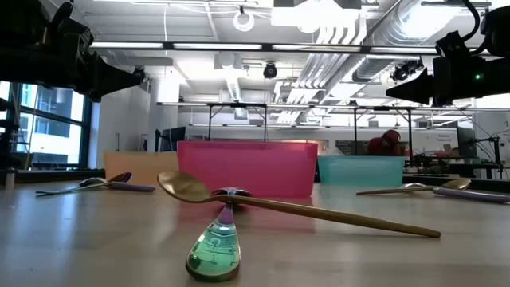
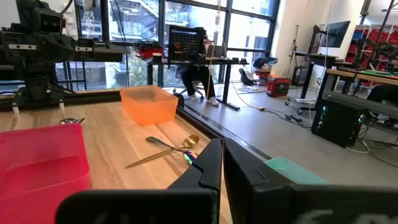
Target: Sort silverware by color (type)
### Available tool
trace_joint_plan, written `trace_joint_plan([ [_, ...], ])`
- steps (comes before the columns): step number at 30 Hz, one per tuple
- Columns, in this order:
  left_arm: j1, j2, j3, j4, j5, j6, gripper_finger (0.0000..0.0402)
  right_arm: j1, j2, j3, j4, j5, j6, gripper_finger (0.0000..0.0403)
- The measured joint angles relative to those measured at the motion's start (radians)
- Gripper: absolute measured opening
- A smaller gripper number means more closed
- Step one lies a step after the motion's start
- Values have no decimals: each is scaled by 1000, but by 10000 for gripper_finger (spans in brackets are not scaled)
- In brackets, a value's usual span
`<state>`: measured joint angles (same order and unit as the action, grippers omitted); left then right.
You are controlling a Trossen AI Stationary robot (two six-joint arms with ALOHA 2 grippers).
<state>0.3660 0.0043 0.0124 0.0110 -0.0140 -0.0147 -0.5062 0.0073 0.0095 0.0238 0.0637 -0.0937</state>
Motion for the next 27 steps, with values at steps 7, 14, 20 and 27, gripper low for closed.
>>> trace_joint_plan([
  [7,0,0,0,0,0,0,1,0,0,0,0,0,0,0],
  [14,0,0,0,0,0,0,1,0,0,0,0,0,7,0],
  [20,0,0,0,0,0,0,1,2,0,0,38,38,257,0],
  [27,0,0,0,0,0,0,1,2,0,0,140,43,420,0],
])
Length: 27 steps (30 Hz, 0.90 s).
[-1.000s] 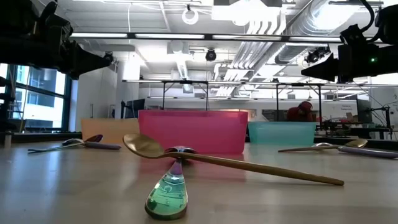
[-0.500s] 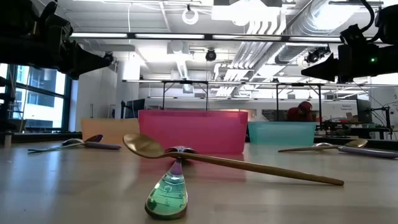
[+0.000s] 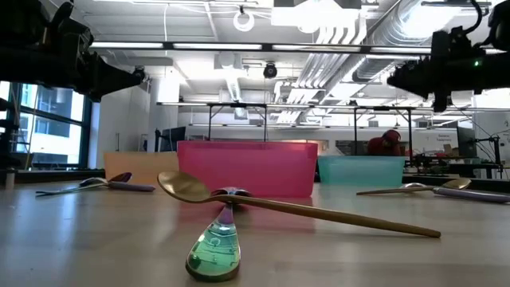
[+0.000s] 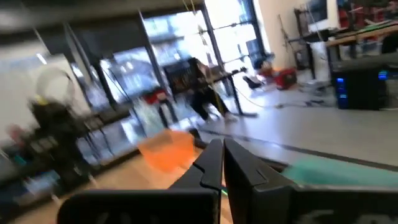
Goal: Sort silverware by color (type)
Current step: Put the gold spoon into the green bin
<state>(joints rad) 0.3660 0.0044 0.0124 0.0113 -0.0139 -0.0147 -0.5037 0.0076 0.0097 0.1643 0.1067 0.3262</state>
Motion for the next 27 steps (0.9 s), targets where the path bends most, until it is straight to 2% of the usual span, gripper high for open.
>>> trace_joint_plan([
  [4,0,0,0,0,0,0,1,1,28,23,47,-141,54,0],
  [6,0,0,0,0,0,0,1,11,68,44,34,-165,88,0],
  [9,0,0,0,0,0,0,1,50,170,67,-10,-135,88,0],
  [17,0,0,0,0,0,0,1,208,544,168,-11,-38,-8,0],
  [21,0,0,0,0,0,0,1,269,710,238,-12,-29,-21,0],
  [24,0,0,0,0,0,0,1,298,812,319,-112,-9,5,2],
  [27,0,0,0,0,0,0,1,320,900,433,-317,-2,6,17],
])
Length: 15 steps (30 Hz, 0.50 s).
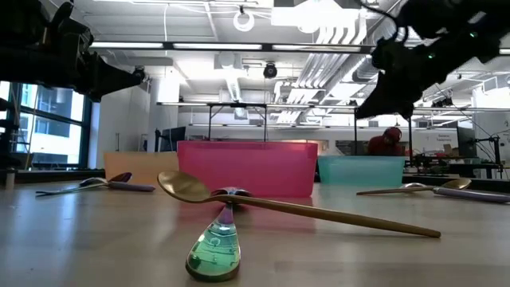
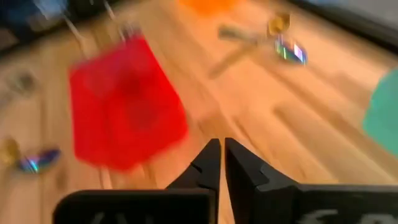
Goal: Sort silverware by color (type)
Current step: Put the gold spoon into the green bin
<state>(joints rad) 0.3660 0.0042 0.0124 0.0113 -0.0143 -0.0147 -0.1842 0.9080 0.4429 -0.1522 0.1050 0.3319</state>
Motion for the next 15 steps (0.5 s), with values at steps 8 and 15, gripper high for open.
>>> trace_joint_plan([
  [8,0,0,0,0,0,0,1,71,233,226,-387,-11,3,111],
  [15,0,0,0,0,0,0,1,109,400,297,-556,-63,0,152],
])
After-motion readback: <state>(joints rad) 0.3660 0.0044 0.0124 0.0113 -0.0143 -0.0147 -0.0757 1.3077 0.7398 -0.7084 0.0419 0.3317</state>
